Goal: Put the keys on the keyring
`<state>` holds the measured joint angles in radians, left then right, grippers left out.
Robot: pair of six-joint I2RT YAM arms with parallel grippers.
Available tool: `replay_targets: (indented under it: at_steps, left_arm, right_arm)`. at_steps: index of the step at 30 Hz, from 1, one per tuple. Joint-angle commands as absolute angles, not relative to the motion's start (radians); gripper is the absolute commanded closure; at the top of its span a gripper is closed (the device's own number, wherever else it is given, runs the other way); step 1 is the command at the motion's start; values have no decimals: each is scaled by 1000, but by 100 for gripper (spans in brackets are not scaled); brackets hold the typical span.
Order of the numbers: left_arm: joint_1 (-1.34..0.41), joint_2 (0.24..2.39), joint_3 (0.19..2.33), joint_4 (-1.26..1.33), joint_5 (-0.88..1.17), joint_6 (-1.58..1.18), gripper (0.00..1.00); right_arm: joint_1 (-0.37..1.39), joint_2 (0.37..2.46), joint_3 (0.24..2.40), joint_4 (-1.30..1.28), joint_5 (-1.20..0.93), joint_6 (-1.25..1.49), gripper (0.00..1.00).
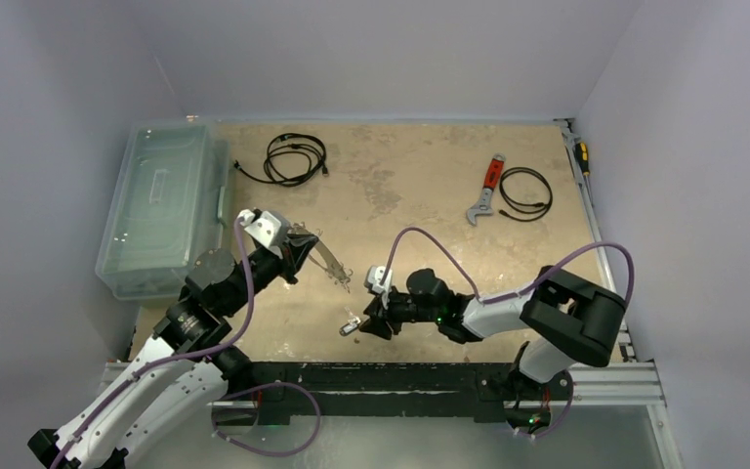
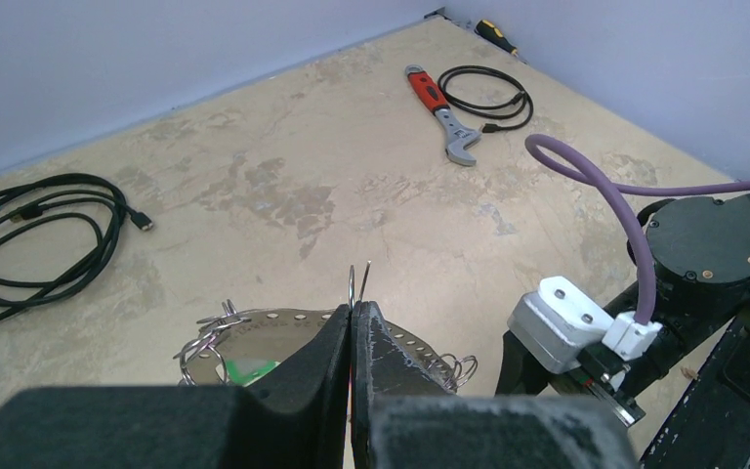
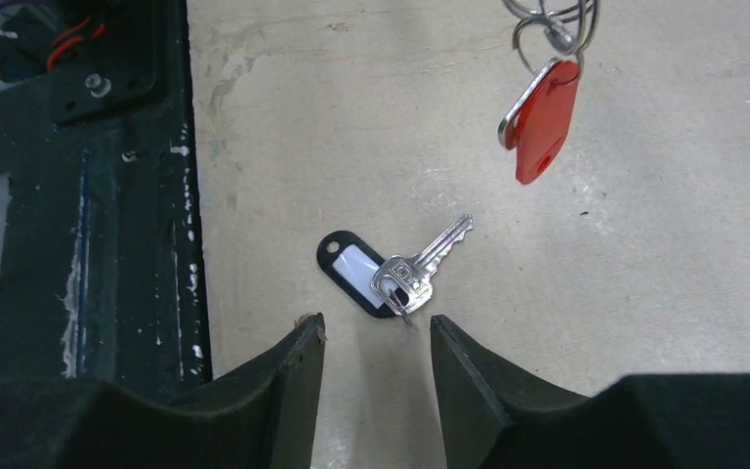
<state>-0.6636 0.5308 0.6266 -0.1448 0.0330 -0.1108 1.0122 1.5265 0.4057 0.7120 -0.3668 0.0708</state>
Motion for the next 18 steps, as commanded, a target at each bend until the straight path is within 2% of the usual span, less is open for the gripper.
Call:
replay_targets:
  at_steps: [1, 13, 15, 18]
  left_arm:
    - [-665, 526, 670, -95, 37, -99, 100]
    - [-666, 536, 670, -94, 55, -101, 100]
    - [-665, 535, 670, -94, 55, -102, 100]
    - [-666, 536, 670, -94, 55, -101, 100]
  right_arm:
    - [1034, 1567, 418, 811, -302, -43, 53]
    - [1069, 1636, 466, 748, -261, -133, 58]
    - [1072, 1643, 473, 738, -259, -138, 62]
    - [1078, 1646, 483, 716, -250, -145, 73]
